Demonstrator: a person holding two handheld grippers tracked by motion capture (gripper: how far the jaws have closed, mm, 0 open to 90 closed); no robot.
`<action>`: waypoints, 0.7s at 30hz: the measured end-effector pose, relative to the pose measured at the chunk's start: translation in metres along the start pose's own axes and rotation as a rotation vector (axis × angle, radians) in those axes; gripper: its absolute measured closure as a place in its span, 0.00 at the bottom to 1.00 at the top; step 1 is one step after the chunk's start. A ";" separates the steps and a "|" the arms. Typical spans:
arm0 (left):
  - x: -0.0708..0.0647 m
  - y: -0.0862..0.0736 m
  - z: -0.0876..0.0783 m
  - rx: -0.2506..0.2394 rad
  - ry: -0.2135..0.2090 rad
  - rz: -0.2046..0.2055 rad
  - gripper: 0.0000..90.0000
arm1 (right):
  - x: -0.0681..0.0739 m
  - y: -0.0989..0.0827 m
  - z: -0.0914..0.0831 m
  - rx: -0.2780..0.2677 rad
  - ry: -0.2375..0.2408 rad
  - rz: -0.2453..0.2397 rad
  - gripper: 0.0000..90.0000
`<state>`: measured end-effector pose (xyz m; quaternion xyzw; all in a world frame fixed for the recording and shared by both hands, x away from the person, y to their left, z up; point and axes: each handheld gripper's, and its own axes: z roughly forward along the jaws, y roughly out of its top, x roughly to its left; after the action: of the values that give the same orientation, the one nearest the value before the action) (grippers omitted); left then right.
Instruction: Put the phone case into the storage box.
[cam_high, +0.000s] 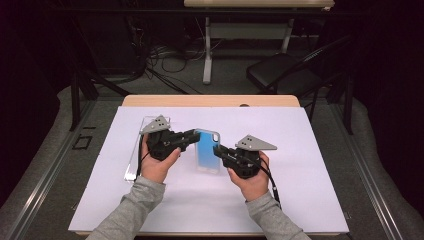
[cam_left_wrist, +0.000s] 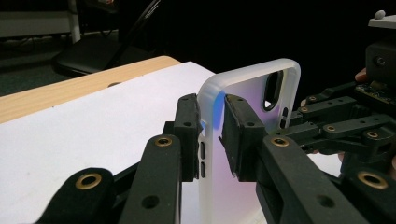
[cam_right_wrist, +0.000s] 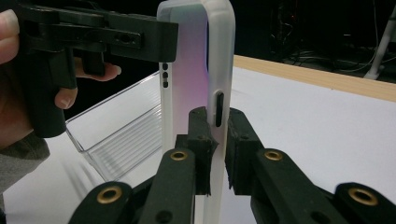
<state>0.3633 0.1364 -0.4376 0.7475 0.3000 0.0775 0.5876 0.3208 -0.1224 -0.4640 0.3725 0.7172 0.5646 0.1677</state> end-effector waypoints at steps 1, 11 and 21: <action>0.000 0.000 0.000 0.000 -0.002 -0.001 0.85 | 0.000 0.000 0.000 0.000 0.002 0.002 0.91; 0.001 -0.001 -0.004 -0.006 -0.004 0.003 0.88 | 0.000 0.000 0.000 -0.001 0.015 0.002 0.91; 0.002 -0.001 -0.007 -0.008 -0.021 -0.003 0.91 | -0.002 0.001 0.000 -0.004 0.040 0.020 0.91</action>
<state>0.3618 0.1435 -0.4371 0.7454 0.2945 0.0703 0.5939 0.3219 -0.1238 -0.4636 0.3680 0.7154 0.5750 0.1487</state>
